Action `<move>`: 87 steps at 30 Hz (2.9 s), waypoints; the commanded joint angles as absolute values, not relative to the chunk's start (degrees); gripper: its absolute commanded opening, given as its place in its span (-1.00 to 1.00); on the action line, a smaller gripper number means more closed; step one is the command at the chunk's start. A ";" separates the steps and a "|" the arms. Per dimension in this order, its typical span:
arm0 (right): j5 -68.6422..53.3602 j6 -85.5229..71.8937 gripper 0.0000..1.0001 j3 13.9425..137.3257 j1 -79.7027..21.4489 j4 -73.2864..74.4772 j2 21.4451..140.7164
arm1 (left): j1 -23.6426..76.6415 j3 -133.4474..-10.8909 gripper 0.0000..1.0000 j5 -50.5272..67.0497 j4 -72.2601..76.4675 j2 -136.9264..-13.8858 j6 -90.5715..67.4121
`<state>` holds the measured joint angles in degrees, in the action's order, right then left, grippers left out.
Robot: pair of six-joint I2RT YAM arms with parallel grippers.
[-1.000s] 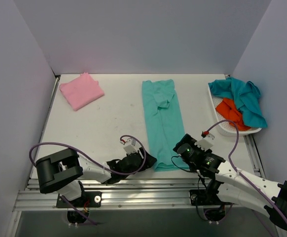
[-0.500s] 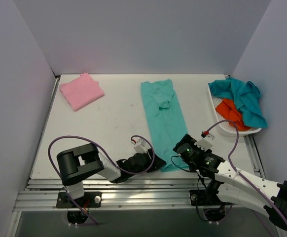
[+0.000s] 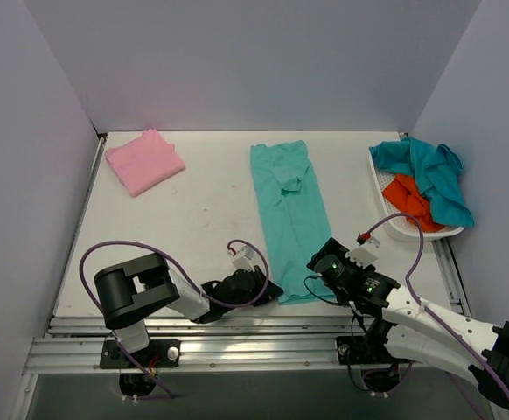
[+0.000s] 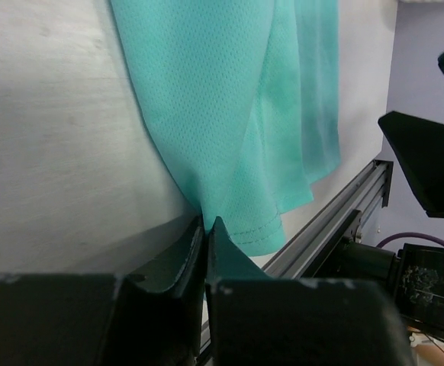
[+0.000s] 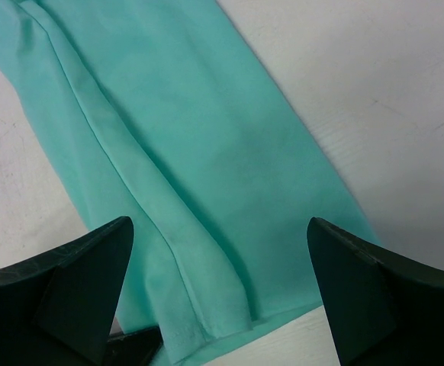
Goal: Fold and stack the t-shirts
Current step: Grab the bottom of the folded rectangular tshirt with both arms, then fold the folded rectangular tshirt in 1/3 of the way
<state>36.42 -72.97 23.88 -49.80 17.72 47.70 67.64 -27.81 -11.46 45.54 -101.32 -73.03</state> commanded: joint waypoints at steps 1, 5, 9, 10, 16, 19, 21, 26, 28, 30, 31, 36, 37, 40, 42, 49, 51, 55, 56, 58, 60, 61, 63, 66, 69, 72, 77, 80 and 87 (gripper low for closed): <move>35.87 -72.42 0.84 23.20 -49.39 19.25 46.67 | 63.65 -24.79 -0.85 -12.39 44.04 -95.74 -72.69; 32.70 -69.97 0.83 22.68 -49.48 17.58 46.67 | 60.21 -21.89 -0.85 -14.32 37.82 -89.57 -70.93; 29.63 -68.47 0.83 23.90 -49.74 18.46 49.03 | 59.33 -20.92 -0.85 -18.18 32.18 -83.42 -68.91; 28.92 -68.38 0.83 23.73 -49.83 18.37 49.22 | 59.33 -20.92 -0.85 -18.80 31.21 -82.80 -68.65; 25.06 -72.06 0.78 19.52 -52.47 15.03 48.96 | 58.71 -20.30 -0.85 -19.86 29.18 -80.68 -68.29; 23.82 -74.78 0.62 17.14 -54.57 12.49 48.69 | 58.71 -20.39 -0.85 -19.95 29.27 -81.30 -68.55; 23.38 -76.11 0.53 15.47 -56.33 10.29 48.69 | 58.71 -20.56 -0.85 -19.86 29.53 -82.08 -68.55; 22.76 -79.01 0.25 12.92 -57.92 7.21 49.48 | 58.71 -21.00 -0.85 -19.42 29.79 -83.14 -68.55; 22.76 -79.36 0.13 12.48 -57.83 7.21 49.66 | 58.71 -21.18 -0.85 -19.34 29.80 -83.41 -68.55; 22.94 -79.72 0.08 12.39 -58.01 7.21 49.40 | 58.71 -21.44 -0.85 -19.25 29.88 -83.84 -68.47; 23.11 -79.80 0.06 12.48 -58.01 7.47 49.31 | 58.71 -21.53 -0.85 -19.25 29.80 -84.02 -68.38; 24.52 -79.72 -0.18 12.92 -58.01 9.31 48.43 | 58.71 -21.71 -0.85 -19.25 29.97 -84.55 -68.29; 24.61 -79.80 -0.23 12.92 -58.01 9.58 48.25 | 58.71 -21.71 -0.85 -19.34 29.97 -84.55 -68.29; 24.61 -79.54 -0.70 12.75 -58.01 8.88 48.08 | 58.71 -21.53 -0.85 -19.42 30.14 -84.90 -68.47; 24.61 -79.37 -1.00 12.66 -58.01 8.62 48.34 | 58.71 -21.45 -0.85 -19.42 30.23 -84.99 -68.55; 23.91 -78.84 -1.00 12.66 -58.10 8.26 48.96 | 59.32 -22.06 -0.90 -19.07 24.98 -82.98 -68.29; 23.73 -78.92 -1.00 13.35 -58.62 9.31 48.43 | 60.38 -24.34 -0.92 -19.68 19.98 -80.44 -68.03; 24.43 -80.06 -1.00 15.64 -60.11 15.27 47.73 | 63.80 -26.80 -0.93 -21.53 6.69 -74.72 -67.76; 24.78 -80.42 -1.00 16.08 -60.55 16.16 47.12 | 63.98 -26.89 -0.93 -21.62 5.64 -73.49 -67.76; 26.62 -81.12 -1.00 17.49 -61.34 18.36 45.98 | 63.98 -27.51 -0.92 -21.97 3.00 -69.97 -67.41; 27.68 -80.60 -1.00 18.45 -61.26 18.89 45.35 | 63.98 -28.65 -0.91 -22.59 0.89 -67.52 -66.63; 28.82 -80.42 -1.00 19.50 -61.35 18.98 45.26 | 63.98 -29.61 -0.91 -22.94 -1.12 -66.89 -66.36; 30.92 -79.55 -1.00 21.00 -61.35 19.25 45.79 | 63.64 -30.41 -0.87 -23.55 -3.07 -65.75 -65.66; 33.13 -78.58 -1.00 24.69 -61.35 19.16 48.16 | 62.41 -31.81 -0.86 -23.12 -3.60 -65.48 -64.96; 36.12 -76.73 -1.00 28.73 -61.35 18.29 52.02 | 60.30 -33.31 -0.85 -21.63 -3.78 -65.57 -63.46; 40.24 -74.89 -1.00 33.39 -61.26 18.19 56.07 | 57.76 -35.50 -0.84 -20.13 -4.39 -66.00 -61.45; 46.92 -73.13 -1.00 40.24 -60.82 18.81 62.13 | 53.71 -40.24 -0.80 -19.16 -5.54 -67.58 -57.23; 49.65 -72.51 -1.00 41.92 -59.77 18.11 64.94 | 51.07 -42.01 -0.78 -17.93 -4.23 -69.95 -55.99; 49.31 -66.72 -1.00 45.52 -52.22 13.10 70.30 | 45.97 -46.74 -0.75 -15.21 2.37 -77.77 -54.76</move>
<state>44.77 -70.50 42.46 -54.92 15.00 68.77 48.12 -42.24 -17.12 -2.39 -74.76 -57.08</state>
